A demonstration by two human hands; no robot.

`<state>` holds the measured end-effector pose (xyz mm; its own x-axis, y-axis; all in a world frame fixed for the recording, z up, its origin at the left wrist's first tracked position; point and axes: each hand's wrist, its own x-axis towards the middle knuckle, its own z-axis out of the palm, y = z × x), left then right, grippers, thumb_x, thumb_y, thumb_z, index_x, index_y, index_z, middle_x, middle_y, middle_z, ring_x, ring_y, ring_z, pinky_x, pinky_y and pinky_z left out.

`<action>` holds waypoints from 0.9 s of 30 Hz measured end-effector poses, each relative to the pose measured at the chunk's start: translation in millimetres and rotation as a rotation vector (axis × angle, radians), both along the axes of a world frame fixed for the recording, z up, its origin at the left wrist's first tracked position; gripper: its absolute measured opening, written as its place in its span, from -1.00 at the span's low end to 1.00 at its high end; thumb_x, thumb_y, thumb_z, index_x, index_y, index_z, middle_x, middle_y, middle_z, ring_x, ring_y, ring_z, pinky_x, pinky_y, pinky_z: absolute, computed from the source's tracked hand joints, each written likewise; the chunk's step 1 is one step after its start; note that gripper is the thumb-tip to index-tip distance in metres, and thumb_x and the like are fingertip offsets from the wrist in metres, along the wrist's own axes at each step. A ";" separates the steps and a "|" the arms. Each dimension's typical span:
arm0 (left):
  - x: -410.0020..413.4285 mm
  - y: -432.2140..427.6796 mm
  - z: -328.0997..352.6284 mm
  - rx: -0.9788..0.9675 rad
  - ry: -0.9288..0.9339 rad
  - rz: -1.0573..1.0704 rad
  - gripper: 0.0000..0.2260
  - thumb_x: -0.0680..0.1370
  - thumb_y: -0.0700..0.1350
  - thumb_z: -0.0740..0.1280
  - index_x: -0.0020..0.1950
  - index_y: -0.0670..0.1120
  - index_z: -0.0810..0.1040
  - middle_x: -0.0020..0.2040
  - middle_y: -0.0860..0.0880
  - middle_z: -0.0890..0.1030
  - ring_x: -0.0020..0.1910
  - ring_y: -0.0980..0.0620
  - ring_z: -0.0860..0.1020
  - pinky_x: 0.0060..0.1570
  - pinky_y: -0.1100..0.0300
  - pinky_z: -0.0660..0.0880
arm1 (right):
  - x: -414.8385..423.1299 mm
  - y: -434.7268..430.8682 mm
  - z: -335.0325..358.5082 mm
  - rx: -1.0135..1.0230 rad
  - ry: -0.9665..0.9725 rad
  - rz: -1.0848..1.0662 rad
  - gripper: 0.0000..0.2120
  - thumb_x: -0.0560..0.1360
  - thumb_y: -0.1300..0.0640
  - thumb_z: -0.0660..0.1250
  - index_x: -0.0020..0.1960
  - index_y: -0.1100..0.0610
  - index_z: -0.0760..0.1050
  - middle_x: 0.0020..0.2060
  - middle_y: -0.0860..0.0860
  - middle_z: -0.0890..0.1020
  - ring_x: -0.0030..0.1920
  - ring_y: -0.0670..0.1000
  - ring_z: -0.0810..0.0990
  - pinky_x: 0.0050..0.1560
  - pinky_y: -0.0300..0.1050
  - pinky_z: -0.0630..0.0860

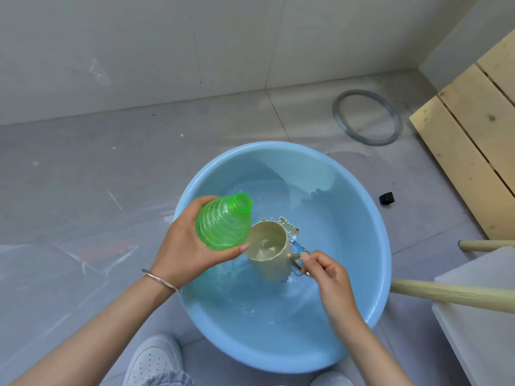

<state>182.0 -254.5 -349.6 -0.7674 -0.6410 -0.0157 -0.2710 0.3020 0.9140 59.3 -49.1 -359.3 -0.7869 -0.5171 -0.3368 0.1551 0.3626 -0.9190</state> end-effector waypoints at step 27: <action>2.6 19.2 -31.1 -0.240 -0.177 -0.123 -0.25 0.14 0.41 0.43 0.27 0.19 0.37 0.16 0.31 0.45 0.19 0.19 0.46 0.09 0.20 0.46 | -16.5 15.0 98.6 0.061 0.393 -0.158 -0.57 0.34 -0.03 0.41 -0.48 0.21 0.31 -0.56 -0.09 0.13 -0.48 -0.07 0.12 -0.41 -0.23 0.19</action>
